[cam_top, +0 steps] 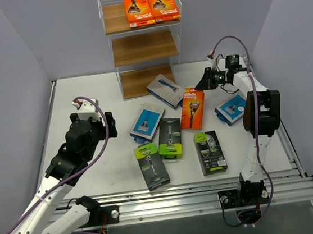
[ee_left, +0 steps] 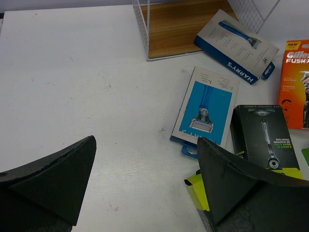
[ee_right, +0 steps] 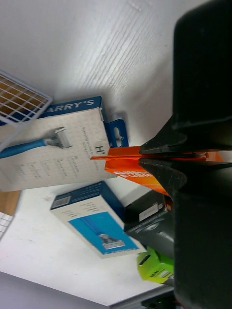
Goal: Place and organize the shaving razors onto the shelf
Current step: Grab a shaving razor with the right arm
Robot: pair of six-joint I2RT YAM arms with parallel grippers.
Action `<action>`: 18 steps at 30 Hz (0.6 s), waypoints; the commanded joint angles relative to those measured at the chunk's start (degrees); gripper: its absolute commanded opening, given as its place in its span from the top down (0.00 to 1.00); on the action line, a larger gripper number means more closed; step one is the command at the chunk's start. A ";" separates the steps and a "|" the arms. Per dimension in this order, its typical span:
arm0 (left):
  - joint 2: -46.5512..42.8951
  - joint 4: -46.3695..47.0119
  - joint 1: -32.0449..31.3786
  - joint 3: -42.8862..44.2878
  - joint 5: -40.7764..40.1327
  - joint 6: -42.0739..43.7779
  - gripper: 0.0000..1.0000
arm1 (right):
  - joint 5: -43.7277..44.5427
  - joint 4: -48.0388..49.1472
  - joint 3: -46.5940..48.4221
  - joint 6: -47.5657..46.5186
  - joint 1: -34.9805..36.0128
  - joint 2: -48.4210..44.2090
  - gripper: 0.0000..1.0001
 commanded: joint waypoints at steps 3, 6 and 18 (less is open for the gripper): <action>-0.53 1.49 0.34 2.33 1.40 -0.44 0.06 | 14.28 11.56 -5.77 16.20 3.99 -13.72 1.00; -0.53 1.58 0.34 2.33 1.40 -0.53 0.06 | 18.77 13.07 -8.34 20.51 6.55 -18.29 1.00; -0.27 2.02 0.25 2.16 3.60 -0.36 0.06 | 34.24 19.84 -22.76 33.26 17.89 -38.59 1.00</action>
